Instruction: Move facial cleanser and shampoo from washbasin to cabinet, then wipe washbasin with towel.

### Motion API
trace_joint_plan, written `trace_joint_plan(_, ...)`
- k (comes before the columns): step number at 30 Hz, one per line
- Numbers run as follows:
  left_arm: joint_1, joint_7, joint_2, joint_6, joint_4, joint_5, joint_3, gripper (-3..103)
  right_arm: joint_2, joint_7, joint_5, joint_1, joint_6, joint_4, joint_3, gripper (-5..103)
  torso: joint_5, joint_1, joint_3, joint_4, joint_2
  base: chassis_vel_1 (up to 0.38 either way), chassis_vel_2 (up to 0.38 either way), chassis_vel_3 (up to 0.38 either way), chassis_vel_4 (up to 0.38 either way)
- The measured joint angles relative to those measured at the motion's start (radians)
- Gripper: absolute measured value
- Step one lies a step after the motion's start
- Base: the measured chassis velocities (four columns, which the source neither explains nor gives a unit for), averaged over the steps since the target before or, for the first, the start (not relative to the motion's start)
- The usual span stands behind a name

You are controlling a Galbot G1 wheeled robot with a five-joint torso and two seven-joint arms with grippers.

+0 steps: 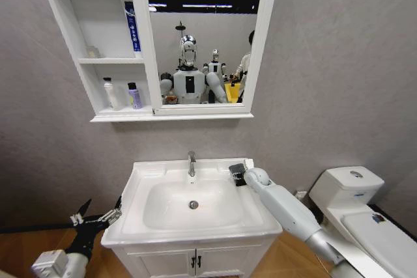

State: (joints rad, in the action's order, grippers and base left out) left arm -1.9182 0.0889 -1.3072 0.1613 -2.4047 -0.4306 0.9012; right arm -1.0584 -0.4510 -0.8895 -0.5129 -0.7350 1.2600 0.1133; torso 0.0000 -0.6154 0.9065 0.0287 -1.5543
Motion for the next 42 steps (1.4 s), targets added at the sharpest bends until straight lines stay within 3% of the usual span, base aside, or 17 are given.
trace_joint_plan(11, 0.000, 0.000, 0.000, 0.000, 0.000, 0.000, 0.000, 100, -0.017, 0.032, 0.049, 0.007, 0.017, -0.047, -0.009, 77, 0.0000, 0.000, 0.000, 0.0000, 0.000, 0.000, 0.000, 0.000, 0.000)
trace_joint_plan(14, 0.000, 0.000, 0.000, 0.000, 0.000, 0.000, 0.000, 100, -0.017, 0.032, 0.053, 0.008, 0.021, -0.048, -0.008, 61, 0.0000, 0.000, 0.000, 0.0000, 0.000, 0.000, 0.000, 0.000, 0.000)
trace_joint_plan(17, 0.000, 0.000, 0.000, 0.000, 0.000, 0.000, 0.000, 100, -0.017, 0.032, 0.054, 0.008, 0.025, -0.048, -0.007, 61, 0.0000, 0.000, 0.000, 0.0000, 0.000, 0.000, 0.000, 0.000, 0.000)
trace_joint_plan(18, 0.000, 0.000, 0.000, 0.000, 0.000, 0.000, 0.000, 100, -0.017, 0.031, 0.054, 0.008, 0.026, -0.048, -0.007, 50, -0.0001, 0.000, 0.000, 0.0000, 0.000, 0.000, 0.000, 0.000, 0.000)
trace_joint_plan(27, 0.000, 0.000, 0.000, 0.000, 0.000, 0.000, 0.000, 100, -0.002, 0.016, 0.054, -0.007, 0.039, -0.023, -0.005, 22, 0.0000, 0.000, 0.000, 0.0000, 0.000, 0.000, 0.000, 0.000, 0.000)
trace_joint_plan(29, 0.000, 0.000, 0.000, 0.000, 0.000, 0.000, 0.000, 100, 0.018, -0.006, 0.045, -0.017, 0.041, 0.027, -0.003, 12, -0.0001, 0.000, 0.000, 0.0004, 0.000, 0.000, 0.000, 0.000, 0.000)
trace_joint_plan(35, 0.000, 0.000, 0.000, 0.000, 0.000, 0.000, 0.000, 100, 0.051, -0.078, -0.008, -0.040, 0.049, 0.151, 0.005, 6, -0.0001, 0.000, 0.000, 0.0000, 0.000, 0.000, 0.000, 0.000, 0.000)
trace_joint_plan(37, 0.000, 0.000, 0.000, 0.000, 0.000, 0.000, 0.000, 100, 0.077, -0.184, -0.089, -0.076, 0.055, 0.305, 0.028, 6, -0.0003, 0.000, 0.000, 0.0002, 0.000, 0.000, 0.000, 0.000, 0.000)
trace_joint_plan(38, 0.000, 0.000, 0.000, 0.000, 0.000, 0.000, 0.000, 100, 0.077, -0.184, -0.089, -0.076, 0.055, 0.305, 0.028, 6, -0.0003, 0.000, 0.000, 0.0002, 0.000, 0.000, 0.000, 0.000, 0.000)
trace_joint_plan(40, 0.000, 0.000, 0.000, 0.000, 0.000, 0.000, 0.000, 100, 0.076, -0.275, -0.173, -0.119, 0.059, 0.436, 0.043, 6, -0.0002, 0.000, 0.000, 0.0000, 0.000, 0.000, 0.000, 0.000, 0.000)
trace_joint_plan(42, 0.000, 0.000, 0.000, 0.000, 0.000, 0.000, 0.000, 100, 0.071, -0.308, -0.200, -0.136, 0.062, 0.472, 0.047, 6, -0.0003, 0.000, 0.000, -0.0001, 0.000, 0.000, 0.000, 0.000, 0.000)
